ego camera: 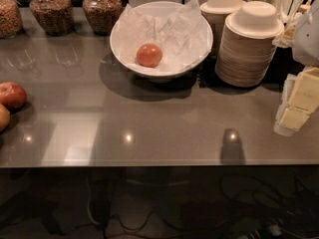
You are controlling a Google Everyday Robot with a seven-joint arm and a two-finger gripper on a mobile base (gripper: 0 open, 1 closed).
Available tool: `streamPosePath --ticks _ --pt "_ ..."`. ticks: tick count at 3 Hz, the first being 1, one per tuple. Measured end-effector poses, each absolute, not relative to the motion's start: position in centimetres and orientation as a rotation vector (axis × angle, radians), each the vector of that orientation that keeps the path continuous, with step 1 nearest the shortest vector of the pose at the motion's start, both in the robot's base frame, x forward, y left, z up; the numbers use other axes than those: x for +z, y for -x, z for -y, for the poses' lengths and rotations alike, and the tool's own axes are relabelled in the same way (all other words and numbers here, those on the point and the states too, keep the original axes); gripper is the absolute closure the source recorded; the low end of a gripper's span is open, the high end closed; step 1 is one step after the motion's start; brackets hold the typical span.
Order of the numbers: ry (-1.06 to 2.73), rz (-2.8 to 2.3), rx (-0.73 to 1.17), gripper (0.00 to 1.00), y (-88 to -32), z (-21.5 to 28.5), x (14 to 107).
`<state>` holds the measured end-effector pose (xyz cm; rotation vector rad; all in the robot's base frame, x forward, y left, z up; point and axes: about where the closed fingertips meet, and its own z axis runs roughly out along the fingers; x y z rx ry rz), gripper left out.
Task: Pick apple from white bowl
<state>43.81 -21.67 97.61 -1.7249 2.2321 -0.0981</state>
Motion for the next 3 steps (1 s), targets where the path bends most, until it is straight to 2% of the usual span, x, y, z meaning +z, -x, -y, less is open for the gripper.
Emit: streamPosePath --ticks 2,3 --pt "1.703 -2.194 -0.098 0.00 -44.5 21.1 97.8" --pt "1.676 -2.081 -0.084 0.00 -47.6 18.9 98.0"
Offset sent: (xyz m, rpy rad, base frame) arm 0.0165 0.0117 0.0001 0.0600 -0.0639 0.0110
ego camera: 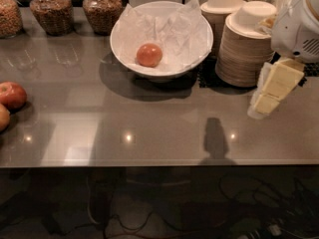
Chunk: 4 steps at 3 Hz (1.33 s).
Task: Pick apple from white bowl
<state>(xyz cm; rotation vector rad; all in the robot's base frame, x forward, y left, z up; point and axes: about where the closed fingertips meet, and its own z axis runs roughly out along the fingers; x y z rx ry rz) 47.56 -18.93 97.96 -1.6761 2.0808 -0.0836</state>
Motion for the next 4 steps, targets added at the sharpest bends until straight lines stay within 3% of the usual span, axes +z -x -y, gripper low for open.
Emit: streamPosePath --ticks 4 --pt "1.572 -1.864 -0.054 0.00 -64.8 7.2 97.5"
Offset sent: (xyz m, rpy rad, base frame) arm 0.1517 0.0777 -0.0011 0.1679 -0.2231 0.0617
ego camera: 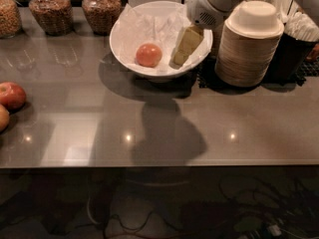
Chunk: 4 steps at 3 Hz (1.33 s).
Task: Pick apple from white bowl
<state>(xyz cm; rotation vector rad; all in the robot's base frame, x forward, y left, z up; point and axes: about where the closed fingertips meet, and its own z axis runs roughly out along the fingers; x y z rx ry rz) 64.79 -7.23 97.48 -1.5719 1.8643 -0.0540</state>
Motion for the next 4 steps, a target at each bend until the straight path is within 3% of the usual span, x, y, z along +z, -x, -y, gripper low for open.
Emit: streamPosePath --ticks 1,4 --pt "1.558 -1.856 -0.032 0.00 -68.5 3.2 98.1" --pt "1.521 -1.745 -0.006 0.00 -70.5 1.9 97.1"
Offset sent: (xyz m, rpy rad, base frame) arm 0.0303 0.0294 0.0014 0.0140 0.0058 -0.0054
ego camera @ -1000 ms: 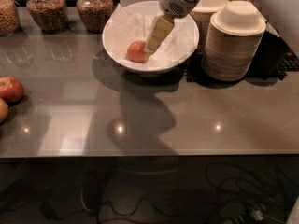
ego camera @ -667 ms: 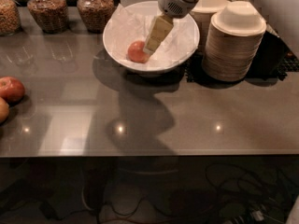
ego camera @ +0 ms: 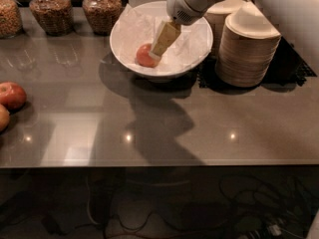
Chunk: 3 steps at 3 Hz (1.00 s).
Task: Pick apple from white bowl
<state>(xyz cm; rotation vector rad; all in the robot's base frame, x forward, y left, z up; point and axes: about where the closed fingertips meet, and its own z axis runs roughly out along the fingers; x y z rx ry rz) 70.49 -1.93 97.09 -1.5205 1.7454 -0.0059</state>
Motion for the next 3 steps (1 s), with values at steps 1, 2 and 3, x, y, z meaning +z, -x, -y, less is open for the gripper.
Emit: streamPosePath --ticks 1,2,3 --pt "1.495 -1.693 0.009 0.00 -71.8 1.2 96.8" --pt "1.481 -1.670 0.020 0.07 -73.0 0.6 95.9" --pt "1.481 -1.700 0.027 0.24 -73.5 0.8 94.1"
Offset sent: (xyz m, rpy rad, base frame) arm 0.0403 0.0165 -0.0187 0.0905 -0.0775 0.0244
